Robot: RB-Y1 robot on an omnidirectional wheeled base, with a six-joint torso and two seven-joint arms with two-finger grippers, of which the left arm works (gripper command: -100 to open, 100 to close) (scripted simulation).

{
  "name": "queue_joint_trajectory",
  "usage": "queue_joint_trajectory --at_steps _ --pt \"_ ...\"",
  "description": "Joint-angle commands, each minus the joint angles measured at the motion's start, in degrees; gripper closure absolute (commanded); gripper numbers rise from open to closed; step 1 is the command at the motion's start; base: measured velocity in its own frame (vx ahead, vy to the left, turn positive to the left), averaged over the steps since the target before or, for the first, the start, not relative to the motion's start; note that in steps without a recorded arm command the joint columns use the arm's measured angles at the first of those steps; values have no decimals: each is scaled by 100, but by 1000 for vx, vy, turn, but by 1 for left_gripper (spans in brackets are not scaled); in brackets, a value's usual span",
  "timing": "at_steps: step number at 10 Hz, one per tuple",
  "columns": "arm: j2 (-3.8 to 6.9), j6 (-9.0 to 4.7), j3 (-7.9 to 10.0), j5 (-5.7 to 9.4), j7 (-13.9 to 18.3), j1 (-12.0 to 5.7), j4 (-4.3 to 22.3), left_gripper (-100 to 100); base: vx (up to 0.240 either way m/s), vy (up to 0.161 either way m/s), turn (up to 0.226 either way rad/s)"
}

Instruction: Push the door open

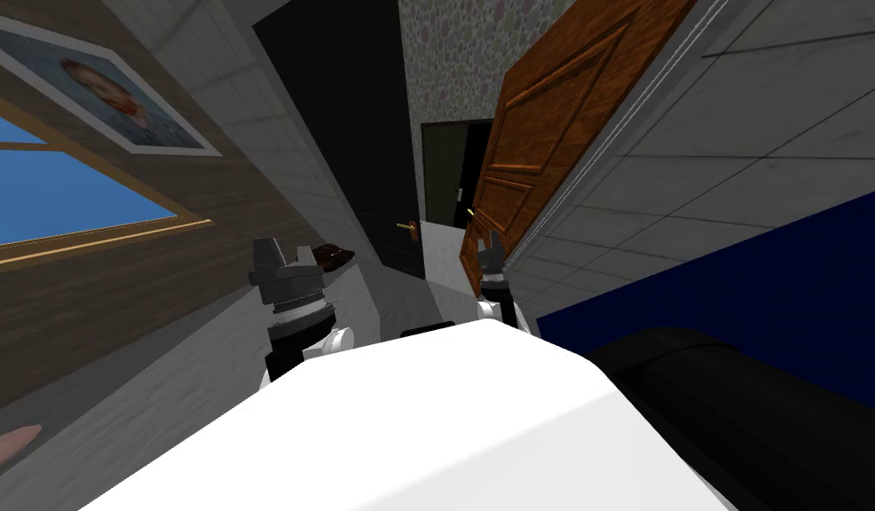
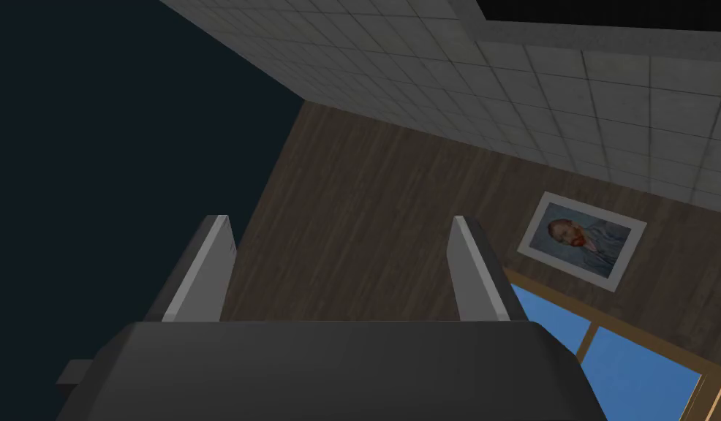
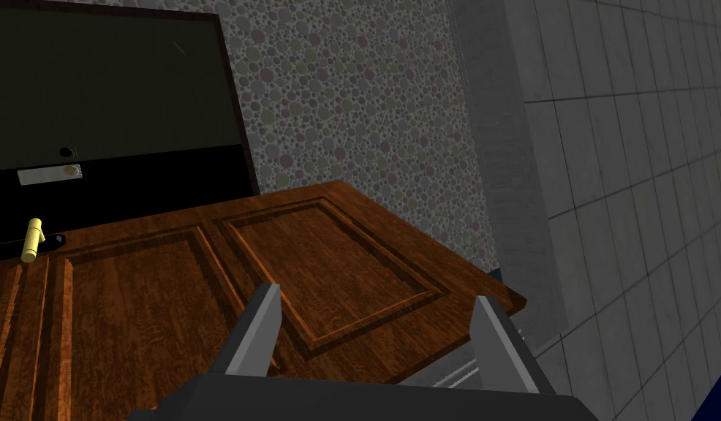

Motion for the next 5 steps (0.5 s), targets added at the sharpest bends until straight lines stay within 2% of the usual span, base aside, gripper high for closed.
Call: queue_joint_trajectory --at_steps 1,5 --pt "44 22 23 8 0 -101 168 -100 63 49 -116" --pt "167 99 102 35 0 -458 762 -100 51 74 -118"
